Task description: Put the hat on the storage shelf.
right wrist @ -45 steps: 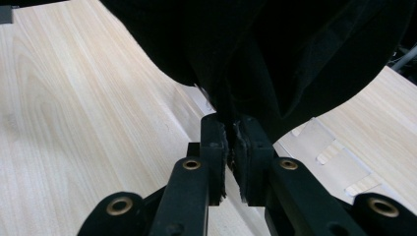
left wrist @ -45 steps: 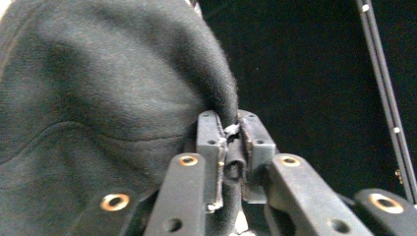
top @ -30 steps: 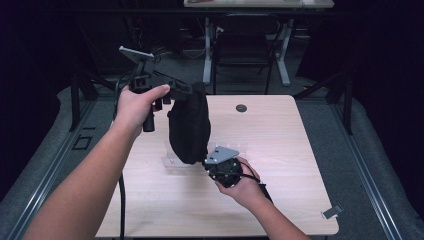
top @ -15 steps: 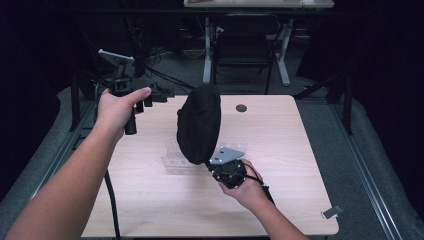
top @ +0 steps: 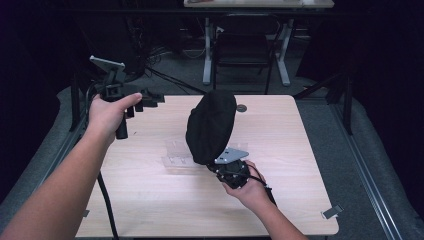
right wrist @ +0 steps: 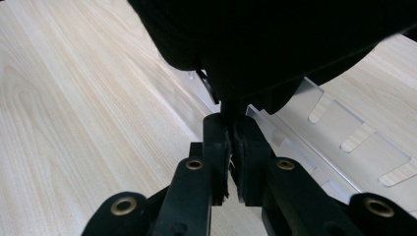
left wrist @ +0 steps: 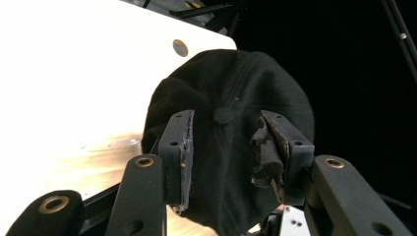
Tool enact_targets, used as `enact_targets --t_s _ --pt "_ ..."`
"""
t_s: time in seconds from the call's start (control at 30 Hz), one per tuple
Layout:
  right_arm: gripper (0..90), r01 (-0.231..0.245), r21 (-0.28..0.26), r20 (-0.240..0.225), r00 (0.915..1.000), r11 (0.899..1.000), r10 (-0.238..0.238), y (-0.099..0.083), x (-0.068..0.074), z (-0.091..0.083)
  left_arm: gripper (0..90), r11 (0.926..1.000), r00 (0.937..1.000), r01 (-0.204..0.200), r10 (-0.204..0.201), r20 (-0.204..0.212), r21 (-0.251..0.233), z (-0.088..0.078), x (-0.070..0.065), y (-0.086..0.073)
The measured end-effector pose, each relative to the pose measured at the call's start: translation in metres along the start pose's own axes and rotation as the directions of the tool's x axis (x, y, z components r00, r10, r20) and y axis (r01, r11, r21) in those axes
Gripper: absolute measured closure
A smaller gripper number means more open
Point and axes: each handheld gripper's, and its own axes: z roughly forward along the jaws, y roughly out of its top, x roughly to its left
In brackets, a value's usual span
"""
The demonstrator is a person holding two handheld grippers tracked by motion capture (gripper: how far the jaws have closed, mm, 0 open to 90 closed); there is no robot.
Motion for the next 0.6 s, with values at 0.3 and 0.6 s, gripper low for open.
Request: enact_targets --t_s 0.3,0.6 --pt "81.9 0.003 0.017 0.015 0.9999 1.000 -0.003 -0.003 -0.003 -0.003 57.7 0.9998 0.9990 0.018 -0.018 -0.041 0.000 -0.004 0.018 -0.005" --pt "77.8 0.010 0.026 0.027 0.9996 1.000 -0.011 -0.012 -0.005 -0.011 57.7 0.9999 0.9967 0.011 -0.010 -0.081 0.006 -0.004 0.030 -0.010"
